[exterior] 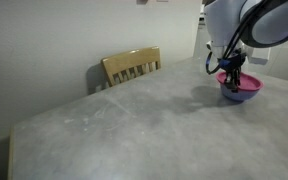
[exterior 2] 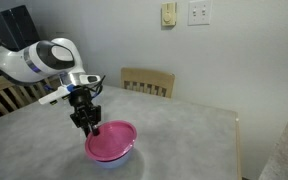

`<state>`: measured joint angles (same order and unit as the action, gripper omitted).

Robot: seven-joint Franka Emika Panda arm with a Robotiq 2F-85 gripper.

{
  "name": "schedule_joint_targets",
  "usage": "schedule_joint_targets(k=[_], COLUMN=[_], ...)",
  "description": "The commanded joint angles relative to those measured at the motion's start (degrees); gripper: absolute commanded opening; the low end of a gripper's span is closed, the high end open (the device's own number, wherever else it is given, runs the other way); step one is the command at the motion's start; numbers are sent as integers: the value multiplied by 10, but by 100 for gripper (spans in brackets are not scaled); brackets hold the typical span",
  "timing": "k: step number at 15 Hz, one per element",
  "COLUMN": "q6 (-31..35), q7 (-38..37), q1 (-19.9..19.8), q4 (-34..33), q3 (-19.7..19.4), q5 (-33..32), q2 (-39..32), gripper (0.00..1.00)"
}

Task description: Put the pink lid on the blue bowl

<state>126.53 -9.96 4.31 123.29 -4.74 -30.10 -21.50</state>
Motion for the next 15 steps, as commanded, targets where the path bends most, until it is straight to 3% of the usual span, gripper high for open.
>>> schedule_joint_targets(k=[1, 5, 9, 15], q6=[-8, 59, 89, 57], q7=[3, 83, 216, 429], q1=[-3, -21, -39, -58], q4=[14, 32, 38, 21], q3=[2, 23, 59, 115], q5=[10, 33, 140, 320], q2=[21, 43, 65, 89], gripper=[72, 98, 100, 100])
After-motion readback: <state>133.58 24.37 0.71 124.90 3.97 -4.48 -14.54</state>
